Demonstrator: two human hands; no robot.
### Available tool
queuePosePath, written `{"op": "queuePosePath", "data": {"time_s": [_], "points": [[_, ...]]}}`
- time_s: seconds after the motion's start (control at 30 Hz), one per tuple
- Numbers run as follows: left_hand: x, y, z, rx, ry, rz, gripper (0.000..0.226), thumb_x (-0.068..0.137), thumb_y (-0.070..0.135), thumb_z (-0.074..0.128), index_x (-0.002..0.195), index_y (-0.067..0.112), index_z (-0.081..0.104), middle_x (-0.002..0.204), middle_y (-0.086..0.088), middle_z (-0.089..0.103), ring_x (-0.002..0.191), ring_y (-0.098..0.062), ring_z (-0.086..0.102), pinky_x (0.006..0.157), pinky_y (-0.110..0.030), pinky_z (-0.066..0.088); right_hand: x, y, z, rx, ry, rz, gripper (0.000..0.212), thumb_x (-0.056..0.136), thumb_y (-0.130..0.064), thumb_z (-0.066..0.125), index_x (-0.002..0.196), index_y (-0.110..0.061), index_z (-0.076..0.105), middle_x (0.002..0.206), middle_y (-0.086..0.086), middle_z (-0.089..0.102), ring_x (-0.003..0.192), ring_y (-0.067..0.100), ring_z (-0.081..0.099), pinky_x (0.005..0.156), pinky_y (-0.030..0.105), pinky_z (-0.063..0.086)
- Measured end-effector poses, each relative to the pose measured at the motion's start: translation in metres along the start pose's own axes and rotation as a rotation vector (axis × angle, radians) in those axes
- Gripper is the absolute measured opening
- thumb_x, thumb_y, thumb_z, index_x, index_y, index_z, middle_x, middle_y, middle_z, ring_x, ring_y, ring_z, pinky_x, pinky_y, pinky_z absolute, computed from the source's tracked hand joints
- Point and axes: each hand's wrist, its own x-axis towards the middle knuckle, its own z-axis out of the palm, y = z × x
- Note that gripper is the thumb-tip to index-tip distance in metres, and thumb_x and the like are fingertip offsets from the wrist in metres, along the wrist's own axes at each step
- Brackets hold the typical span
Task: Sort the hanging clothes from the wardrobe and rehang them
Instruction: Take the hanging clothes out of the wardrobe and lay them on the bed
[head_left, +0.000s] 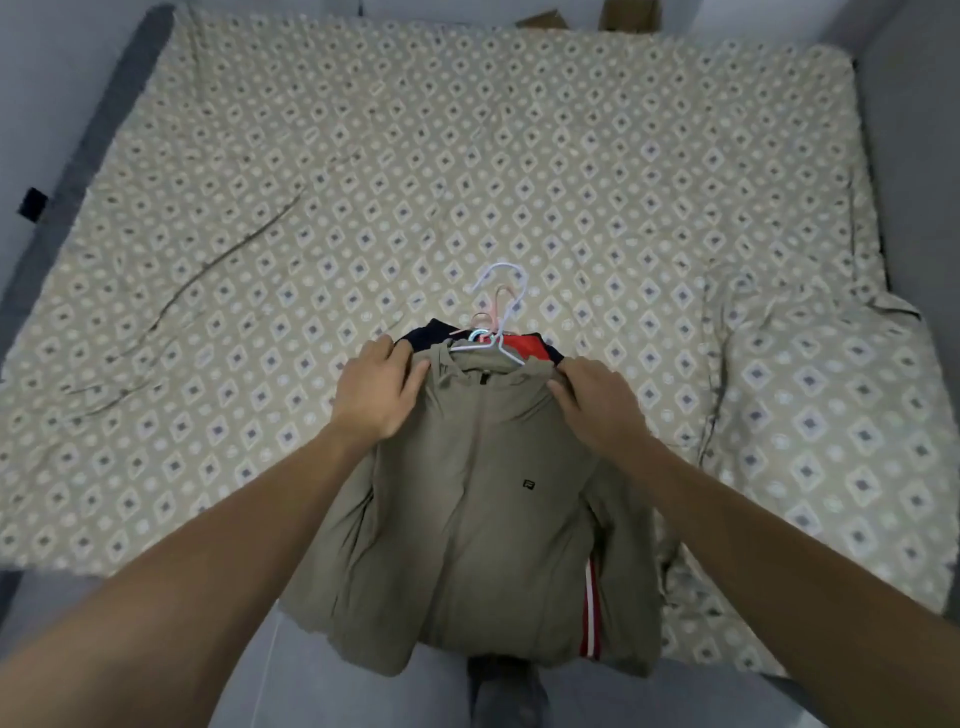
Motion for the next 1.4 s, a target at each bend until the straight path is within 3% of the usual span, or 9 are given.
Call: {"op": "queuePosePath", "data": {"time_s": [0.13,0.3,0.43,0.53,0.73,0.9,1.17,1.4], "points": [[0.008,-0.003,0.004,-0.004,-0.033,-0.117,0.049,0.108,0.05,0.035,0.134,0.014,0.054,0.123,-0.011,0.053,0.114,-0.033,0.051,0.092,-0.05,0.046,0.015,-0.001,0.013,-0.107,-0.05,0.138,0.041,0.107,-0.039,0.046,0.138,-0.013,0.052,0.125,0.01,0.054,0.112,0.033,0.05,0.09,0.048,0.048],[-0.026,-0.011,-0.035,-0.084,0.036,-0.134,0.059,0.105,0.059,0.027,0.142,0.02,0.053,0.125,-0.004,0.056,0.118,-0.028,0.052,0.092,-0.046,0.047,0.016,-0.052,-0.01,-0.057,-0.05,0.01,0.034,0.105,-0.029,0.042,0.134,-0.013,0.05,0.124,0.006,0.054,0.11,0.028,0.05,0.093,0.045,0.045],[-0.079,-0.025,-0.096,-0.07,0.17,-0.151,0.057,0.105,0.058,0.033,0.145,0.022,0.054,0.126,-0.001,0.06,0.117,-0.026,0.055,0.088,-0.045,0.048,0.018,-0.125,-0.042,0.001,0.006,-0.159,0.039,0.1,-0.041,0.047,0.127,-0.017,0.062,0.116,0.002,0.06,0.1,0.024,0.055,0.086,0.041,0.046],[-0.132,-0.046,-0.151,-0.023,0.26,-0.205,0.057,0.105,0.057,0.037,0.148,0.023,0.053,0.13,0.001,0.06,0.121,-0.024,0.054,0.09,-0.045,0.049,0.015,-0.197,-0.065,0.06,-0.028,-0.296,0.038,0.101,-0.047,0.05,0.129,-0.026,0.063,0.12,-0.007,0.058,0.111,0.017,0.053,0.096,0.039,0.043],[-0.272,-0.1,-0.238,0.078,0.419,-0.409,0.062,0.104,0.064,0.034,0.151,0.026,0.05,0.138,0.0,0.057,0.129,-0.024,0.052,0.098,-0.047,0.048,-0.028,-0.359,-0.089,0.07,-0.009,-0.612,0.053,0.097,-0.057,0.048,0.139,-0.026,0.057,0.132,-0.007,0.057,0.123,0.02,0.05,0.102,0.043,0.042],[-0.425,-0.13,-0.278,0.11,0.526,-0.639,0.065,0.101,0.066,0.034,0.152,0.027,0.049,0.143,-0.002,0.055,0.132,-0.025,0.051,0.099,-0.047,0.048,-0.1,-0.483,-0.087,0.069,0.014,-0.873,0.053,0.098,-0.057,0.051,0.142,-0.027,0.052,0.135,-0.007,0.054,0.125,0.02,0.048,0.102,0.042,0.043],[-0.688,-0.122,-0.295,0.22,0.64,-1.042,0.069,0.1,0.065,0.032,0.153,0.023,0.047,0.142,-0.006,0.055,0.133,-0.027,0.05,0.096,-0.047,0.048,-0.259,-0.648,-0.057,0.096,-0.013,-1.303,0.055,0.095,-0.056,0.054,0.141,-0.025,0.055,0.137,-0.005,0.055,0.126,0.023,0.049,0.102,0.045,0.044],[-0.838,-0.083,-0.281,0.306,0.681,-1.414,0.068,0.1,0.063,0.034,0.154,0.024,0.046,0.144,-0.006,0.054,0.136,-0.026,0.047,0.098,-0.046,0.045,-0.374,-0.738,-0.008,0.106,-0.19,-1.618,0.058,0.095,-0.06,0.051,0.142,-0.025,0.054,0.137,-0.004,0.055,0.125,0.023,0.049,0.1,0.043,0.045]]}}
